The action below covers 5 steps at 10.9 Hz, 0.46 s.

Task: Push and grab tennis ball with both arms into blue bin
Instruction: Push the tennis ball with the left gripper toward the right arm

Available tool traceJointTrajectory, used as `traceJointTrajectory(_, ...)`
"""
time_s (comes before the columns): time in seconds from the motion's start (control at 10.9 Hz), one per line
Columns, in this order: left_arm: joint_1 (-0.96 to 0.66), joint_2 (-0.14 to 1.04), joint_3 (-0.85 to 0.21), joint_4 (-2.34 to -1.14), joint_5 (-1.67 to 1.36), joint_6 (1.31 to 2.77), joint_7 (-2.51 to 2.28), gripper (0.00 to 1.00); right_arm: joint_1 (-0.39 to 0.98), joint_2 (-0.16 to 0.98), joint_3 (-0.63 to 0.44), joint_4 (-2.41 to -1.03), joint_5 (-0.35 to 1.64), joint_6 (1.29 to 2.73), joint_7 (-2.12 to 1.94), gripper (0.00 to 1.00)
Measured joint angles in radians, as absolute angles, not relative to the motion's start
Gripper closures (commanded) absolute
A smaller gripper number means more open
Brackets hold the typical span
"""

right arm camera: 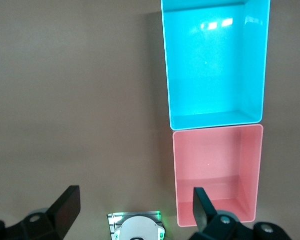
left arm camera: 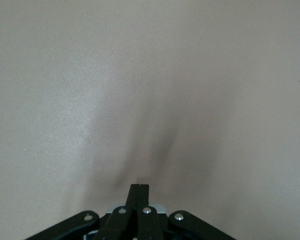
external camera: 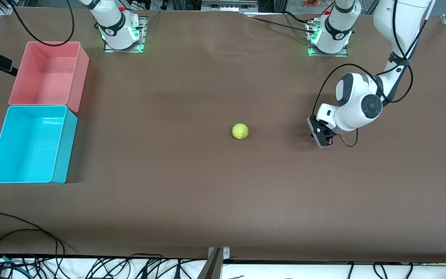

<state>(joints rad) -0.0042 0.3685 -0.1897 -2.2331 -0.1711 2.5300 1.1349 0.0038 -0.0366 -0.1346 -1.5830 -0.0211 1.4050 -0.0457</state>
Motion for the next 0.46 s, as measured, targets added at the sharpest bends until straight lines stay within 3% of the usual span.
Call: traceJointTrajectory(0.46,-0.004,0.371,-0.19,-2.233,-0.171,2.53,1.135,1.0,0.005,-0.033,-0.127,-1.586,0.015,1.386,-0.045,0.0)
